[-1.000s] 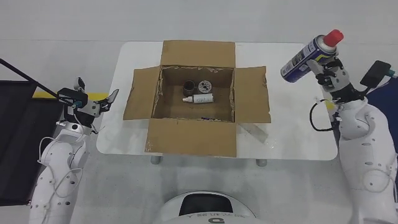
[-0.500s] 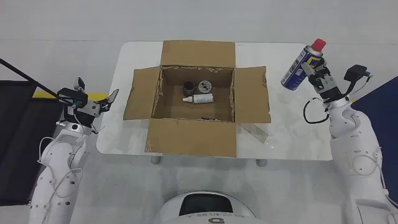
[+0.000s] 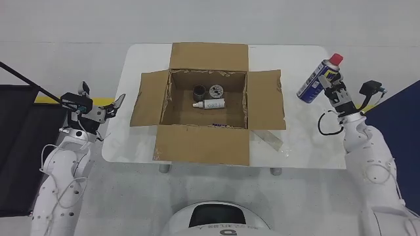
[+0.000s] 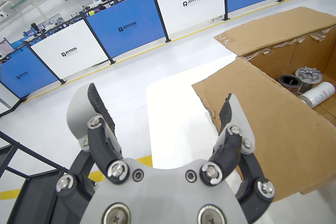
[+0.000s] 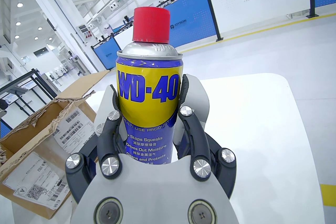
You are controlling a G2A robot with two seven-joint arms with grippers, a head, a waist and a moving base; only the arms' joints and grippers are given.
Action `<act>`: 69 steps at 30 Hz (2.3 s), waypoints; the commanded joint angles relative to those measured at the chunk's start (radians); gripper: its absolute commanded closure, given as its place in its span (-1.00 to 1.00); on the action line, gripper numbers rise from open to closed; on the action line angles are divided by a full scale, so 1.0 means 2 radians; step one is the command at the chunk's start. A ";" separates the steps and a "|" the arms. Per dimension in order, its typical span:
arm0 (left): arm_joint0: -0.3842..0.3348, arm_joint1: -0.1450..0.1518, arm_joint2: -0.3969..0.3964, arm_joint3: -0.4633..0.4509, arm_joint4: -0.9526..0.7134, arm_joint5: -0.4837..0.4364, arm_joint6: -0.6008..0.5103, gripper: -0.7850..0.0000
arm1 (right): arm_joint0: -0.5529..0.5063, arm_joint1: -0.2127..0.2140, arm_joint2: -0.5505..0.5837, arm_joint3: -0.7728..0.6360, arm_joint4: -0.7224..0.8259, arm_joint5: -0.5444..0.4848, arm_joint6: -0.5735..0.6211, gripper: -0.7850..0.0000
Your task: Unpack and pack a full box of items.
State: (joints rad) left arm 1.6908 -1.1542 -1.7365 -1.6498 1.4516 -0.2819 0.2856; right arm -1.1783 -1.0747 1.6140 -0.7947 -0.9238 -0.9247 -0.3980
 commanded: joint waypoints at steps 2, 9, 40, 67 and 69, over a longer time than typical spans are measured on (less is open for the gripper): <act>0.000 0.000 0.000 0.000 0.000 0.000 0.000 -1.00 | -0.003 0.001 0.004 0.001 -0.002 -0.001 -0.008 1.00; 0.000 0.000 0.000 0.000 0.000 0.000 0.000 -1.00 | 0.000 0.003 0.001 0.009 0.009 -0.012 0.041 1.00; 0.000 0.000 0.000 0.000 0.000 0.000 0.000 -1.00 | 0.100 0.011 -0.052 0.077 0.158 0.094 0.465 1.00; 0.000 0.000 0.000 0.000 0.000 0.000 0.000 -1.00 | 0.040 0.025 -0.012 -0.023 0.310 -0.044 0.389 -0.58; 0.000 0.000 0.000 0.000 0.000 0.000 0.000 -1.00 | 0.022 0.026 -0.014 -0.066 0.336 -0.044 0.390 -1.00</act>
State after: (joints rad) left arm 1.6908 -1.1542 -1.7365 -1.6498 1.4516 -0.2819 0.2856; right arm -1.1184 -1.0238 1.5890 -0.8843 -0.2780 -1.0132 0.3783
